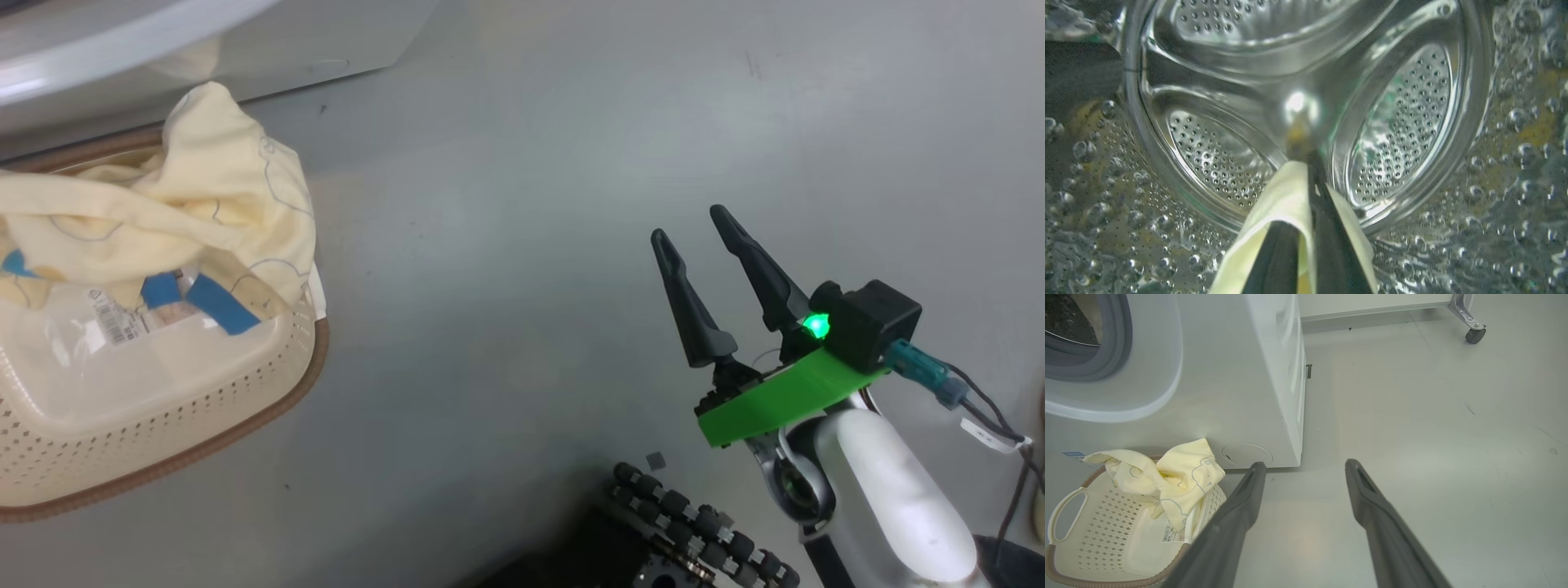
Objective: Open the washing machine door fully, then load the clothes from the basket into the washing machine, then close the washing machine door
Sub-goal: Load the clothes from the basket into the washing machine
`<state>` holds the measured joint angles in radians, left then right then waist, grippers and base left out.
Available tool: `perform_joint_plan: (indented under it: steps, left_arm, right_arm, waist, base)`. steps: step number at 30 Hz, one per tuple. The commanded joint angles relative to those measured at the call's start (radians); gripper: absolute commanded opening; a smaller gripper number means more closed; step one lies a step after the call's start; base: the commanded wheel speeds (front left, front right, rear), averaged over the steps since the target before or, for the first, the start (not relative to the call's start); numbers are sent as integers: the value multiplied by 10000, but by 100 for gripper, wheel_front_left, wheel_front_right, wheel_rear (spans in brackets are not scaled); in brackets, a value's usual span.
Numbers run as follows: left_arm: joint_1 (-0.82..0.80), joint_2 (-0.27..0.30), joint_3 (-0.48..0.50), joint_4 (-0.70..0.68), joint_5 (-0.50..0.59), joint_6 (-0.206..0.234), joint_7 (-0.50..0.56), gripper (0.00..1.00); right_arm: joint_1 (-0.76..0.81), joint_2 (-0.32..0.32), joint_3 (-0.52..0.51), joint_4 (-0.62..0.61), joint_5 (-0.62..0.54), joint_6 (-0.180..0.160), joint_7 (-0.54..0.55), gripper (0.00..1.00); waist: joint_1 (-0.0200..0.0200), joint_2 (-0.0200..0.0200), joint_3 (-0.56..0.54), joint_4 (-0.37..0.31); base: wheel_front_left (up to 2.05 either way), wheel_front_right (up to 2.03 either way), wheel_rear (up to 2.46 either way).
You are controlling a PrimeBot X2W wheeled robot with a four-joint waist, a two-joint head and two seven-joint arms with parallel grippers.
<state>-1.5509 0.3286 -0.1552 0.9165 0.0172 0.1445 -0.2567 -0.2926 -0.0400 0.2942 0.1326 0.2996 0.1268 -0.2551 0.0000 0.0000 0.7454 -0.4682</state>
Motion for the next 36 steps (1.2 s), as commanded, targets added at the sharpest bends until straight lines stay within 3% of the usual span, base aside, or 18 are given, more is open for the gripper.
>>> perform_joint_plan:
  steps: [1, 11, 15, 16, 17, 18, 30, 36]
  left_arm:
    - [96, 412, -70, -17, 115, 39, -49, 0]
    - [-434, 331, -276, 1957, 61, 76, 128, 2]
    - [-681, 308, -463, 2570, 146, 71, 511, 38]
    - [-733, 289, -471, 2722, 129, 89, 649, 52]
    - [-781, 265, -467, 2863, 93, 78, 791, 96]
    - [-829, 256, -482, 2967, 80, 80, 893, 100]
    - [-897, -329, -100, 3621, -713, 113, 3310, 100]
    - [-787, -430, -129, 3649, -821, 189, 3326, 100]
  right_arm:
    - [241, -102, 154, -256, 126, 39, -67, 100]
    - [385, -102, 188, -210, 229, 39, -67, 100]
    - [396, -102, 155, -186, 237, 39, -67, 100]
    - [397, -102, 161, -179, 241, 39, -67, 100]
    - [402, -102, 176, -178, 250, 39, -67, 100]
    - [408, -102, 190, -181, 267, 39, -67, 100]
    - [545, -102, 58, -93, 245, 39, -67, 100]
    - [550, -102, -73, -91, 191, 39, -67, 100]
  waist:
    - [0, 0, 4, -39]
    - [0, 0, -49, -168]
    - [0, 0, -98, -146]
    - [0, 0, -124, -140]
    - [0, 0, -152, -139]
    - [0, 0, -183, -139]
    - [0, 0, -663, 33]
    - [0, 0, -881, 198]
  base:
    - [0, 0, 0]
    - [0, 0, 0]
    - [0, 0, 0]
    - [0, 0, 0]
    - [0, 0, 0]
    - [0, 0, 0]
    - [0, 0, 0]
    - [0, 0, 0]
